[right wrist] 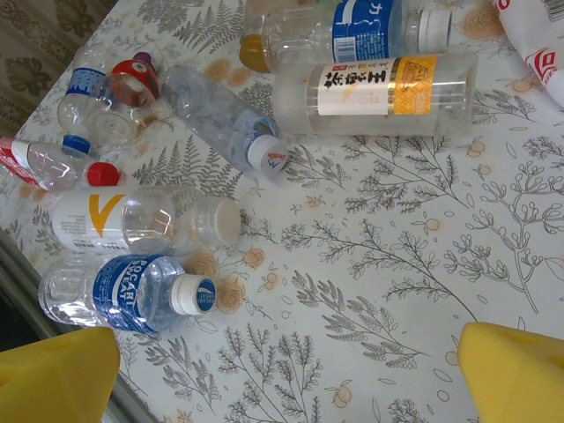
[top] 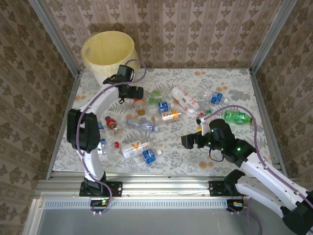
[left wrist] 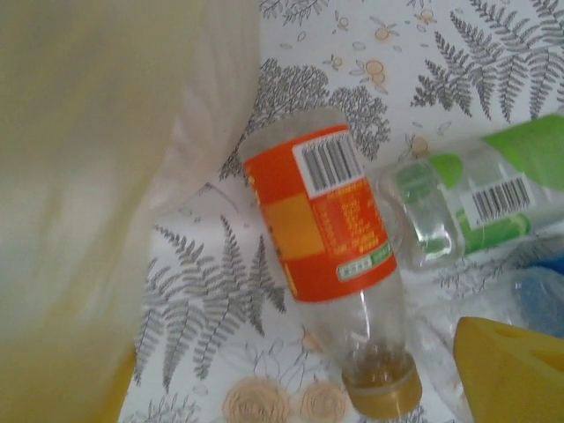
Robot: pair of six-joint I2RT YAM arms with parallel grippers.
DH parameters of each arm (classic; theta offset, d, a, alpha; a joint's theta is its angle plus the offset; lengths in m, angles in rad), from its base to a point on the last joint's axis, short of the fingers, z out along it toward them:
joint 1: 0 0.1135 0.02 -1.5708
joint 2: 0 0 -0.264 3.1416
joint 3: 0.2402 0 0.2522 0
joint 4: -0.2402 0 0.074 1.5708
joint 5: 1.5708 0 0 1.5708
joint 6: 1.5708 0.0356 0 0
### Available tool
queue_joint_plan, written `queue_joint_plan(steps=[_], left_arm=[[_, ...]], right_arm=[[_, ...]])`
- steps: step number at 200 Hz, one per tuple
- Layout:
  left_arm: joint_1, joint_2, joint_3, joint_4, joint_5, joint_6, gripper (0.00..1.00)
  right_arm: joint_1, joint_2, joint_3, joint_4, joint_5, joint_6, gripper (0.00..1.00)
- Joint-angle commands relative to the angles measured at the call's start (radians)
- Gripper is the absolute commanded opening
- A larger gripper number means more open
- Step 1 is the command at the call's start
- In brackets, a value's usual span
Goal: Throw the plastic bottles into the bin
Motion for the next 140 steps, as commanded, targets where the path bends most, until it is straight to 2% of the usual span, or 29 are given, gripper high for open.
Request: queue_joint_plan(steps=[1, 66, 140], left_arm=[[-0.004, 0.071, 0.076, -0.034, -0.003, -0.038, 0.90], [-0.014, 0.226, 0.142, -0.003, 0.016, -0.109, 0.80], [-0.027, 0.275, 0.088, 0.048, 0.008, -0.149, 0.76]], right_arm=[[0.005, -0.010, -0.016, -0.022, 0.013, 0.014, 1.00], [0.005, -0.028, -0.026, -0.031, 0.015, 0.013, 1.00], [0.005, -0.029, -0.033, -0.025, 0.015, 0.013, 1.00]])
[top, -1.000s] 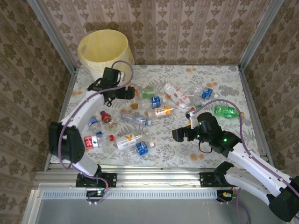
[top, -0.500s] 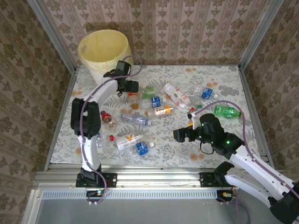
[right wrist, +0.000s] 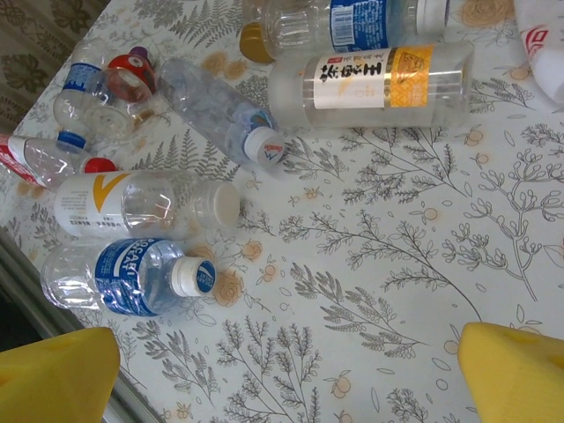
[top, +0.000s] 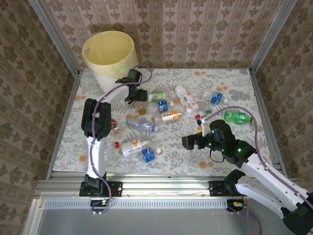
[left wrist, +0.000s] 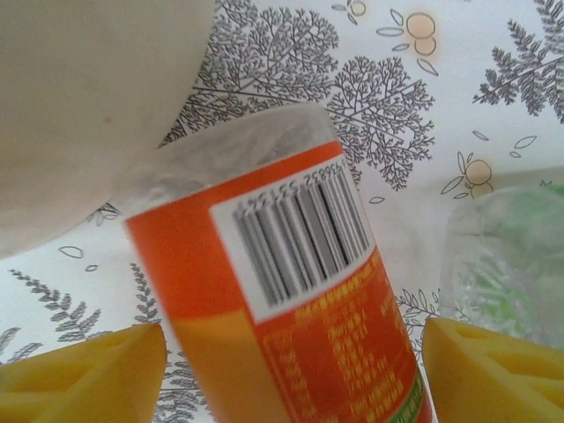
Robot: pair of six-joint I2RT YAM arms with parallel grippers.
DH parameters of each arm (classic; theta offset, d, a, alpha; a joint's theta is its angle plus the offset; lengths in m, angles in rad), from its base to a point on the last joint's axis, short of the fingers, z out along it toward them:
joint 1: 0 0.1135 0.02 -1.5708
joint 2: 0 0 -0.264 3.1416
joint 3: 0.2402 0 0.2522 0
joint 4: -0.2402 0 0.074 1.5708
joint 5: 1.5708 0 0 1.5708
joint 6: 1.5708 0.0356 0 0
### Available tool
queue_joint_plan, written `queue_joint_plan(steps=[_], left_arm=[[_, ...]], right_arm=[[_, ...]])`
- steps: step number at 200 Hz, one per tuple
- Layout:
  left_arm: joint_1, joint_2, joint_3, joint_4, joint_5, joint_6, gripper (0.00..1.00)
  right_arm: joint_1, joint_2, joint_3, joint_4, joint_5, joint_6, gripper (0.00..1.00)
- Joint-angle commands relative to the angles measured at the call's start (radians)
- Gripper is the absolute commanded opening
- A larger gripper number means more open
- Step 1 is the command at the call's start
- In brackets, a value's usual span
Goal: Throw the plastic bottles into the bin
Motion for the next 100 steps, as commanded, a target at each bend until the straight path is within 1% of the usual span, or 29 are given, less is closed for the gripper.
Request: queue_joint_plan(steps=[1, 37, 87, 91, 100], left_arm=[[-0.009, 0.013, -0.020, 0.008, 0.001, -0.029, 0.76], [-0.010, 0.001, -0.045, 0.028, -0.001, -0.036, 0.76], [-0.009, 0.003, -0.069, 0.026, 0.034, -0.035, 0.76], [-0.007, 0.000, -0.073, 0.027, 0.035, -0.034, 0.75], [-0.007, -0.007, -0.079, 0.028, 0.033, -0.032, 0.71]], right_arm=[[0.006, -0.012, -0.019, -0.011, 0.015, 0.004, 1.00], [0.005, -0.014, -0.019, -0.011, 0.012, 0.003, 1.00], [0.005, -0.024, -0.023, -0.011, 0.010, 0.004, 1.00], [0.005, -0.024, -0.024, -0.010, 0.012, 0.004, 1.00], [0.005, -0.027, -0.025, -0.009, 0.012, 0.004, 1.00]])
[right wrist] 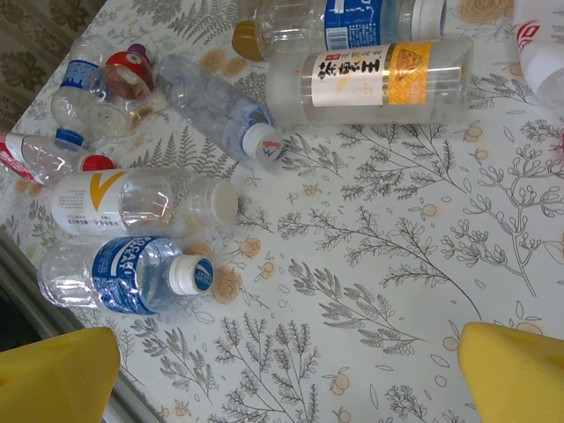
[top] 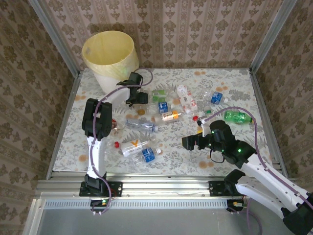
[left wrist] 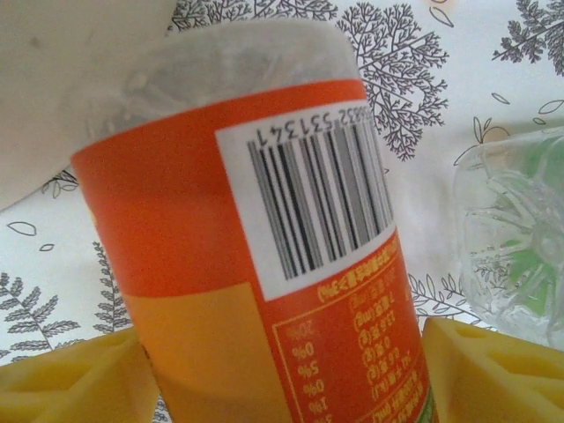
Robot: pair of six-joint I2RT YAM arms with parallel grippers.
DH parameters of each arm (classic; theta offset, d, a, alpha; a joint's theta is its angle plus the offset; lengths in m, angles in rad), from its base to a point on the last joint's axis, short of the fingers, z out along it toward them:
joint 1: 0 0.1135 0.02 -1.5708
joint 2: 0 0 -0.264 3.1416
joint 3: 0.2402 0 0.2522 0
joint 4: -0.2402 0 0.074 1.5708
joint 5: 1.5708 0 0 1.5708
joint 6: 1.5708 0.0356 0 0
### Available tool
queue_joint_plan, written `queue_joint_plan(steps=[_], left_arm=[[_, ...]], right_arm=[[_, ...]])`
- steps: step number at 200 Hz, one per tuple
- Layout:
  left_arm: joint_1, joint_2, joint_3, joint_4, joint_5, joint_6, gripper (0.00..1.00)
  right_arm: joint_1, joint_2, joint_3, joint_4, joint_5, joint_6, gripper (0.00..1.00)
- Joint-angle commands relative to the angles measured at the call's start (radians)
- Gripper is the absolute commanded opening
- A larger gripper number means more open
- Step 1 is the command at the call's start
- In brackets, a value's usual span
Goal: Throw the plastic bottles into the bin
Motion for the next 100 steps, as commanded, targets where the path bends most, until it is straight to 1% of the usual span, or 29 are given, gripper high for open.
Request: queue_joint_plan(steps=[1, 33, 57, 75, 100], left_arm=[[0.000, -0.010, -0.028, -0.006, 0.016, -0.012, 0.71], [0.004, -0.046, -0.039, -0.001, 0.014, -0.004, 0.56], [0.004, -0.073, -0.043, -0.013, 0.016, 0.008, 0.49], [0.001, -0.123, -0.074, -0.001, 0.021, 0.017, 0.46], [-0.013, -0.219, -0.141, 0.021, 0.032, 0.041, 0.46]], right_arm=[[0.006, -0.019, -0.019, -0.008, 0.012, 0.004, 1.00], [0.005, -0.017, -0.015, -0.007, 0.014, 0.001, 1.00], [0.006, -0.019, -0.015, -0.008, 0.017, 0.002, 1.00], [0.005, -0.021, -0.016, -0.009, 0.018, 0.002, 1.00], [0.005, -0.024, -0.014, -0.008, 0.023, -0.001, 1.00]])
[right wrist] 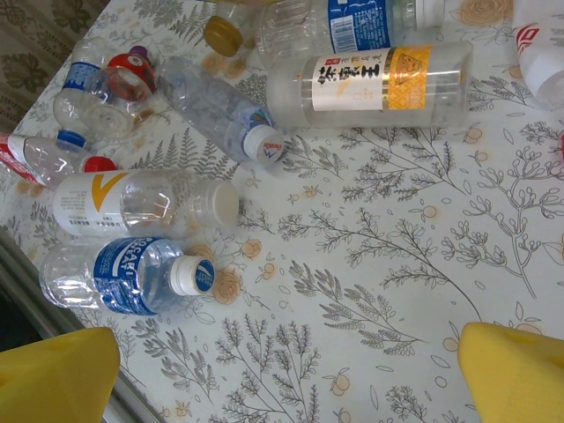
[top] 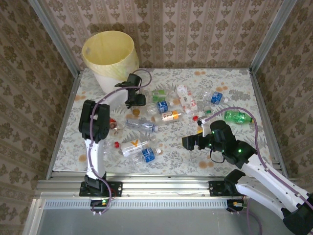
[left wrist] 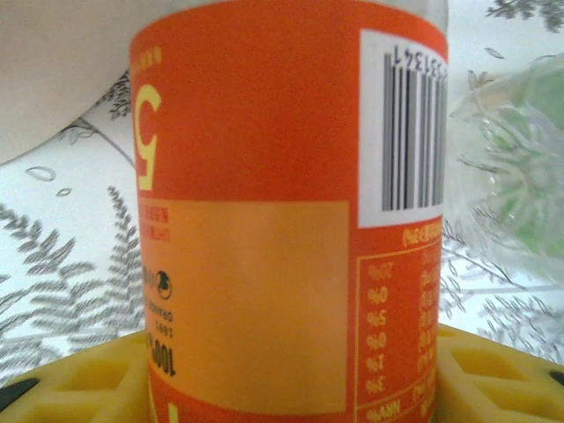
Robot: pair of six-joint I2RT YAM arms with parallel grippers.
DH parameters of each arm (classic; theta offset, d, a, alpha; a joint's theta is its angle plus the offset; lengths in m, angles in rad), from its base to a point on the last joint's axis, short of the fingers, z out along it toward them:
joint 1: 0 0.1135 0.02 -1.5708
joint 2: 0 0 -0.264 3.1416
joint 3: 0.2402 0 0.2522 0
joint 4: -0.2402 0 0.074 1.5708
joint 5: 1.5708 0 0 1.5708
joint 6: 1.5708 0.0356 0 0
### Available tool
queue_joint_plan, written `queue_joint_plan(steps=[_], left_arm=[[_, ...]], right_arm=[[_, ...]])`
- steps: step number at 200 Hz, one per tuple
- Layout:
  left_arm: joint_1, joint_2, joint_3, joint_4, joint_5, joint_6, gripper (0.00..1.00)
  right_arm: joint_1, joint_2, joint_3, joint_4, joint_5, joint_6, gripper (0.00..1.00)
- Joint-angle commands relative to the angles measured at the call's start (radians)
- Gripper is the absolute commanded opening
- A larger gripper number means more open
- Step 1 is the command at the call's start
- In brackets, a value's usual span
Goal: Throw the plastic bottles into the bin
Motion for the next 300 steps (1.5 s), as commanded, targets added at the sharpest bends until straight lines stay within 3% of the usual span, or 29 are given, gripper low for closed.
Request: queue_joint_plan(steps=[1, 81, 135, 169, 195, 216, 238, 264, 300], left_arm=[[-0.013, -0.128, -0.046, 0.012, 0.022, 0.038, 0.46], [-0.057, -0.458, -0.272, 0.023, 0.118, 0.069, 0.46], [-0.143, -0.707, -0.275, 0.052, 0.043, 0.146, 0.46], [-0.141, -0.859, -0.234, 0.233, -0.145, 0.272, 0.47], [-0.096, -0.916, -0.202, 0.454, -0.138, 0.363, 0.48], [0.020, -0.899, -0.141, 0.553, -0.064, 0.312, 0.48], [0.123, -0.814, -0.015, 0.529, 0.011, 0.245, 0.47], [0.185, -0.645, 0.183, 0.386, 0.074, 0.229, 0.47], [0.263, -0.343, 0.476, 0.125, 0.079, 0.163, 0.51]], right_arm=[[0.006, -0.018, -0.014, -0.008, 0.022, 0.000, 1.00], [0.006, -0.019, -0.012, -0.004, 0.026, -0.002, 1.00], [0.005, -0.015, -0.006, -0.002, 0.035, -0.005, 1.00], [0.005, -0.015, -0.005, -0.003, 0.041, -0.004, 1.00], [0.005, -0.014, 0.000, -0.004, 0.048, -0.004, 1.00], [0.005, -0.008, 0.006, -0.002, 0.050, -0.006, 1.00], [0.005, -0.005, 0.016, -0.005, 0.055, -0.009, 1.00], [0.005, 0.001, 0.027, -0.011, 0.055, -0.017, 1.00], [0.005, 0.019, 0.046, -0.018, 0.046, -0.019, 1.00]])
